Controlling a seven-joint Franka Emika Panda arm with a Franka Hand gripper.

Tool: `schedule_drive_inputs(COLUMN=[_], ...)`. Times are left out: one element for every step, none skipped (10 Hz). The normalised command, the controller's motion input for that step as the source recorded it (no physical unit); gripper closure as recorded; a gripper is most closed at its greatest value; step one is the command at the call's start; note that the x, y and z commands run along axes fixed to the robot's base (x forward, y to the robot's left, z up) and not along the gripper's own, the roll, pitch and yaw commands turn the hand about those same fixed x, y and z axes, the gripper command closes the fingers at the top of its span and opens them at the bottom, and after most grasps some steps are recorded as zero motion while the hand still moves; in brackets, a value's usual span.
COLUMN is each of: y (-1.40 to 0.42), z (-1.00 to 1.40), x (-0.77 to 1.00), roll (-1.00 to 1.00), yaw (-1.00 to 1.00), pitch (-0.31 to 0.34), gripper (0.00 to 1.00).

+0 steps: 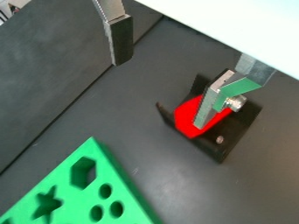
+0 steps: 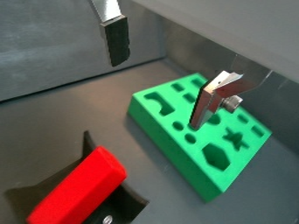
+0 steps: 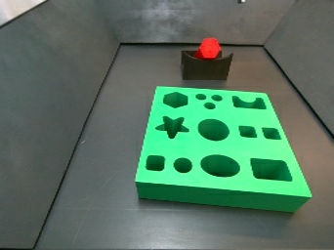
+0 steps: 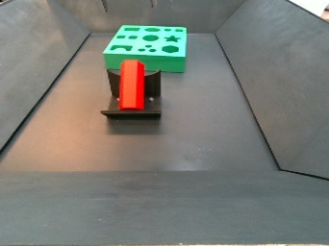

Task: Pick up the hexagon object. Move up. Place the hexagon object on the fixture. Regrasp the hexagon object. Move to above the board. Insert the hexagon object.
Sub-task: Regrasp the hexagon object.

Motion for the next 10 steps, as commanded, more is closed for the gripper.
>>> schedule_drive_inputs(y=[-0.03, -0.03, -0.02, -0.02, -0.02, -0.02, -0.02, -0.01, -0.02, -0.02], z=[0.01, 0.0, 0.0, 0.0, 0.01, 0.01, 0.0, 0.01, 0.01, 0.0], x=[-0.05, -0.05, -0.04, -0.04, -0.03, -0.03, -0.03, -0.03, -0.01, 0.0], roll=[1.0, 1.0, 1.0, 1.0, 1.0, 1.0, 1.0, 1.0, 1.0, 1.0], yaw=[0.03, 0.03, 0.03, 0.03, 0.03, 0.04, 0.04, 0.04, 0.04, 0.04], pitch=[0.011, 0.006, -0.003, -0.009, -0.016, -0.019, -0.019, -0.018, -0.015, -0.012], gripper=[0.0, 0.0, 0.0, 0.0, 0.0, 0.0, 0.0, 0.0, 0.0, 0.0])
